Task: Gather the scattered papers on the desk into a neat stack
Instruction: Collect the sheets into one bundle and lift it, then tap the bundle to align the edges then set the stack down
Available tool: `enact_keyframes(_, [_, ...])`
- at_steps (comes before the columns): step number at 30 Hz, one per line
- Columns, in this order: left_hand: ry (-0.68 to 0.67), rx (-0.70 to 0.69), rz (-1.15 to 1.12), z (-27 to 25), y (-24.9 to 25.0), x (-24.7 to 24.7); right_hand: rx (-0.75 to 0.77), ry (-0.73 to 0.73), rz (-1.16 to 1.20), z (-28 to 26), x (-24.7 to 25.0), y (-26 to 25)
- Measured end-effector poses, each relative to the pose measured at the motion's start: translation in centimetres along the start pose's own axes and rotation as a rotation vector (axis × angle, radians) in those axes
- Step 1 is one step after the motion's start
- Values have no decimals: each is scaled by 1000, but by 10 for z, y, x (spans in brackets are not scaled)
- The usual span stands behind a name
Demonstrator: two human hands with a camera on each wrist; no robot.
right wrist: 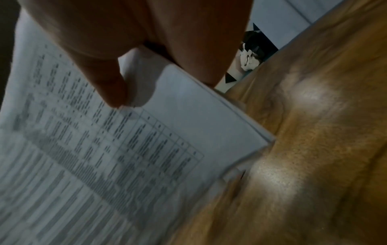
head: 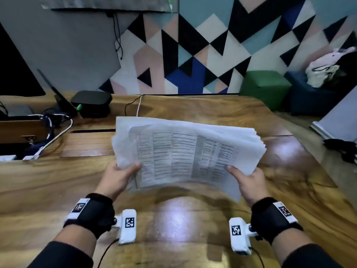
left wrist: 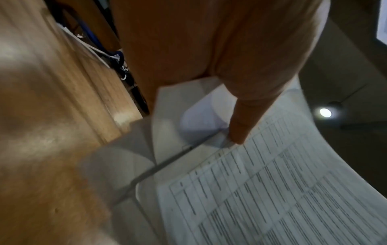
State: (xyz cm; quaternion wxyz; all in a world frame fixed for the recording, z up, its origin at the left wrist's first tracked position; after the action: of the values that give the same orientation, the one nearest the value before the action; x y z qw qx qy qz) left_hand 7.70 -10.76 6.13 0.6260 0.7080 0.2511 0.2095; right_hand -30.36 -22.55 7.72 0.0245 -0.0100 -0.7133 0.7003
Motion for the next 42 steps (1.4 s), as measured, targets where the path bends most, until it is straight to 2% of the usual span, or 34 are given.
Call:
enact_keyframes(4, [41,-37,114,-13,-33,5,37,83,-38,-12,8,15])
enact_keyframes(8, [157,-11,56,-27,-61,4,-13,166,-57,-15,18,45])
enact_keyframes(13, [244,-121,-81,-29,-45,5,41,243,108,-15,29,38])
enact_keyframes(15, [243,-115,-100,-29,-44,-3,47,243,134,-16,26,38])
enact_keyframes(18, [225,-70,-64,-28,-48,-13,56,215,89,-15,16,38])
enact_keyframes(22, [202,-92,-124,-25,-46,-22,17,282,72,-7,18,42])
enact_keyframes(26, [197,-67,-82,-29,-50,-35,-11,261,4,-4,3,44])
enact_keyframes(29, [224,-53,-76,-28,-48,-31,15,318,-44,-1,13,41])
enact_keyframes(35, [278,-233,-68,-27,-9,-21,135,336,5,-1,14,8])
enact_keyframes(42, [399,-190,-15,-31,-22,-9,118,313,-52,-5,6,19])
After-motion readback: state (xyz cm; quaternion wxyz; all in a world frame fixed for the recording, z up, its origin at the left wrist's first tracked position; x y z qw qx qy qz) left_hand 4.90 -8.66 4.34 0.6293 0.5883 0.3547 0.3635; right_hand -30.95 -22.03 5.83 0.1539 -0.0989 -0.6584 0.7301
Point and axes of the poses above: each hand's wrist, its own z-axis towards the middle knuckle, its own x-axis out of the back of the hand, y = z × x, the point moved 9 cm from there along z, towards the middle knuckle, and after that the axes turned 6 degrees about y, right-handed, at the moved point
